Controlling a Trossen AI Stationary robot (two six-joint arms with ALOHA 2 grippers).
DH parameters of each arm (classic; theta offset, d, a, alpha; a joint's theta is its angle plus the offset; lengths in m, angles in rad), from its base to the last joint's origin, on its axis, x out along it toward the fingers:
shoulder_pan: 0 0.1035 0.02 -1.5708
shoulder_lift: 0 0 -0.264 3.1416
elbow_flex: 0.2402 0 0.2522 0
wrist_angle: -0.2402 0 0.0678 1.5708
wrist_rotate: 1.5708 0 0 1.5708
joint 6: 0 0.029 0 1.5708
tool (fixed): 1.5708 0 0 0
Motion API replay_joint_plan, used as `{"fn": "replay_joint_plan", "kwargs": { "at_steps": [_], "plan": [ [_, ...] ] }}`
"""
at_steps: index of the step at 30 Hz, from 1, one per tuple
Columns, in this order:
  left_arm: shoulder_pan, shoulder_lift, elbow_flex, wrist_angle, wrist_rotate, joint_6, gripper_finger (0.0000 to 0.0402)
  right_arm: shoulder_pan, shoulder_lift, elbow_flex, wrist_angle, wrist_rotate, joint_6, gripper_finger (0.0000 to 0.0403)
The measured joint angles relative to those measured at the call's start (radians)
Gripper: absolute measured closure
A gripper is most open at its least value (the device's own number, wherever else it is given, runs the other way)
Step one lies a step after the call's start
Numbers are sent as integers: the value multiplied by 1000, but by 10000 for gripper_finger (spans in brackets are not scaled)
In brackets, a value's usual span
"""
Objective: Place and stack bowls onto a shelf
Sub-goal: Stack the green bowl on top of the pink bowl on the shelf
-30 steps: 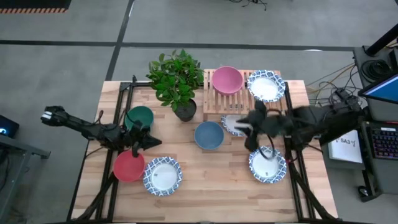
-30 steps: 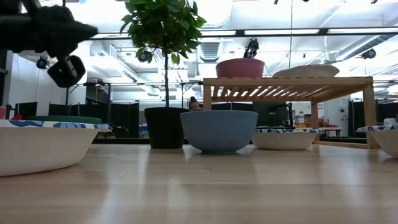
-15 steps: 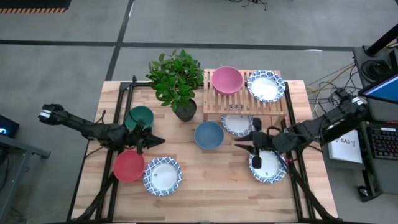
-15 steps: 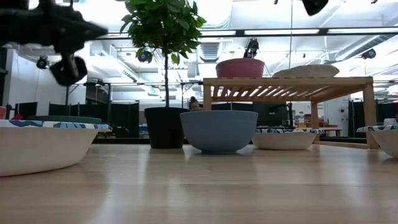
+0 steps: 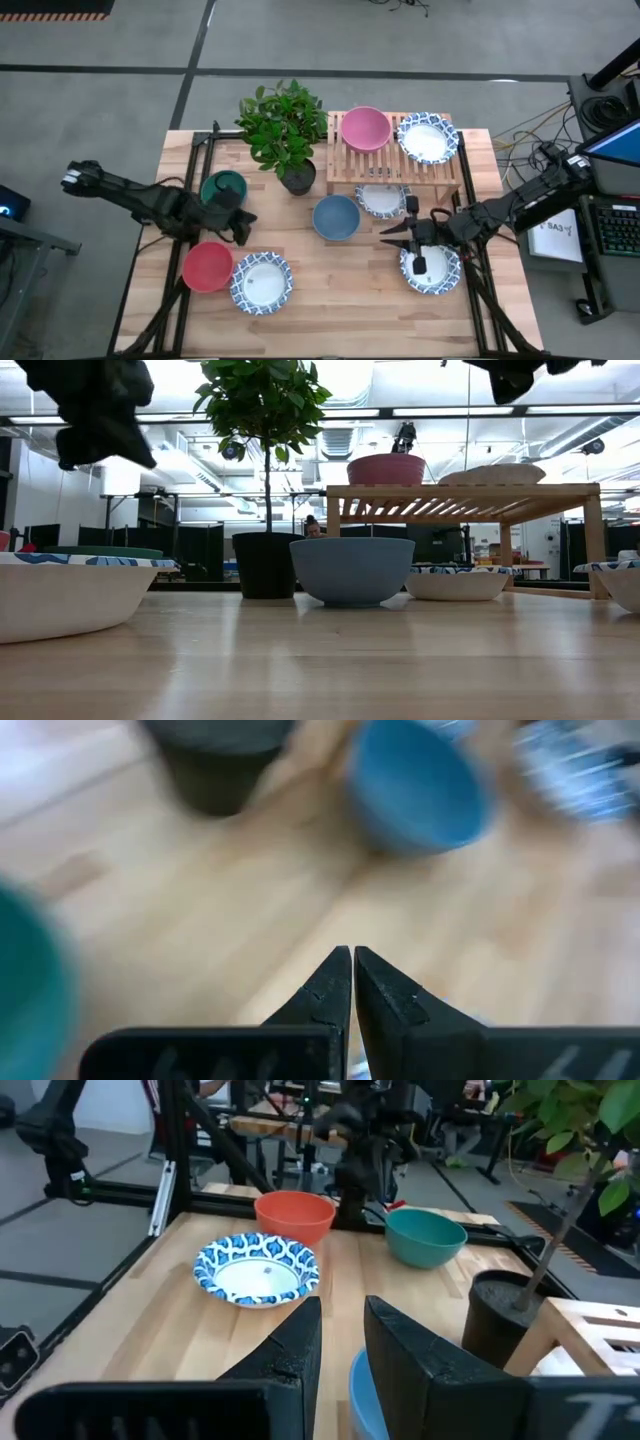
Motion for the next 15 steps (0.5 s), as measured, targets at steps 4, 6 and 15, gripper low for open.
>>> {"fn": "replay_joint_plan", "kwargs": {
  "at_steps": [4,6,15],
  "plan": [
    [3,59,60,-248,-28,-78,402,0,0,-29,71,2,-13,335],
    [15,81,75,-359,-51,-139,402,-1,1,-32,92,11,-28,335],
    [113,159,54,-388,-62,-276,402,-18,1,-18,111,18,-61,335]
  ]
}}
